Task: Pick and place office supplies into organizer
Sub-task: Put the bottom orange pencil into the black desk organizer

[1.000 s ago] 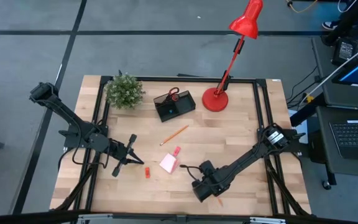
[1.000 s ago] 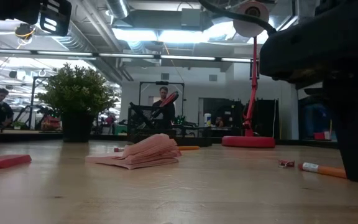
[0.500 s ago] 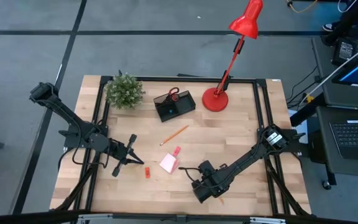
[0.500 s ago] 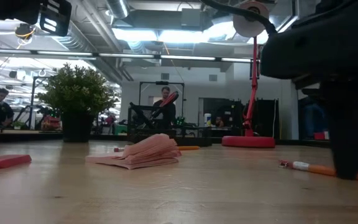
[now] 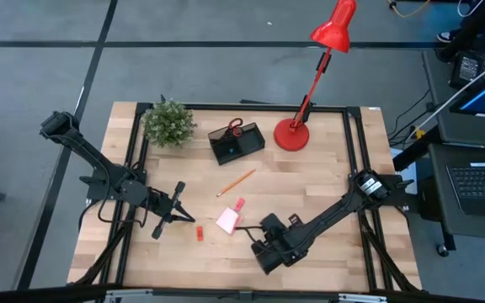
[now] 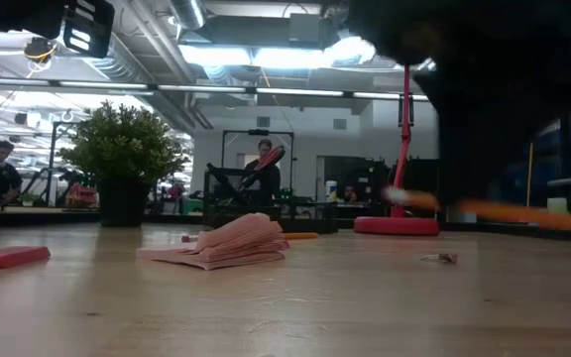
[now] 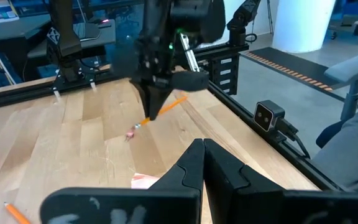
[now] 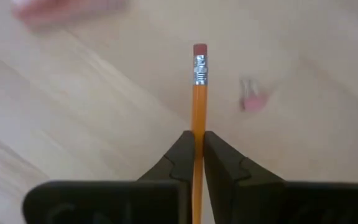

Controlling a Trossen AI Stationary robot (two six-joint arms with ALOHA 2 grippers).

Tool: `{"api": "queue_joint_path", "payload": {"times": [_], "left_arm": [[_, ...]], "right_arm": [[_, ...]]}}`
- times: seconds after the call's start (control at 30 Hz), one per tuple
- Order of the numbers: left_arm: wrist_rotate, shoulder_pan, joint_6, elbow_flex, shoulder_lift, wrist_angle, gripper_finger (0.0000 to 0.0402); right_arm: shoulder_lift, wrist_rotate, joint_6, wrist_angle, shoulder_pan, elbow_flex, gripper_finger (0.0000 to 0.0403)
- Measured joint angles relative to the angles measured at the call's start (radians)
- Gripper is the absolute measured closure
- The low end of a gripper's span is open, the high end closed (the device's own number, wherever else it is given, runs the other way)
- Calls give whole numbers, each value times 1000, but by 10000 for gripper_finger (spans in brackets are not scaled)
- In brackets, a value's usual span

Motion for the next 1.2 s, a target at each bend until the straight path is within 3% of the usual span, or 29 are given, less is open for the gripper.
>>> {"api": "queue_joint_path", "payload": {"times": [0.27, 0.57, 0.73, 0.9, 1.2], "left_arm": [[0, 0, 1, 0, 0, 0, 400], [0, 0, 1, 0, 0, 3, 400], [-3, 0, 4, 0, 0, 24, 400], [-68, 4, 4, -1, 0, 81, 400], [-64, 17, 42, -1, 0, 210, 395]], "right_arm": [[-1, 223, -45, -185, 2, 182, 374], [-3, 431, -265, -233, 2, 379, 374], [-3, 556, -323, -234, 2, 407, 374], [-3, 638, -367, -193, 2, 407, 374], [-3, 827, -572, -3, 7, 408, 374]]}}
